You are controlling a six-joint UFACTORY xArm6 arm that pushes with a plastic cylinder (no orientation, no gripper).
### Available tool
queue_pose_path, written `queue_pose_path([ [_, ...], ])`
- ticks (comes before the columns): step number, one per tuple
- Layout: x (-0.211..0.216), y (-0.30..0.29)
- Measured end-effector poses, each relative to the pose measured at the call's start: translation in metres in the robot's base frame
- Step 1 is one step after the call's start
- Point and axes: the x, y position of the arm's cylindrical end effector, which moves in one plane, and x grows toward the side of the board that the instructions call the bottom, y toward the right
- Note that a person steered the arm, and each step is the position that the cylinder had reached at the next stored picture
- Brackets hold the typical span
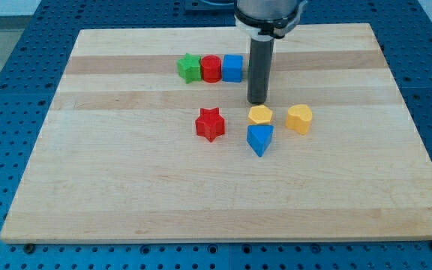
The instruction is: Point at red star
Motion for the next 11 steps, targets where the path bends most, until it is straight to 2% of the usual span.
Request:
queue_pose_path([
  [7, 0.013, -0.038],
  [11, 0.046, -0.046],
])
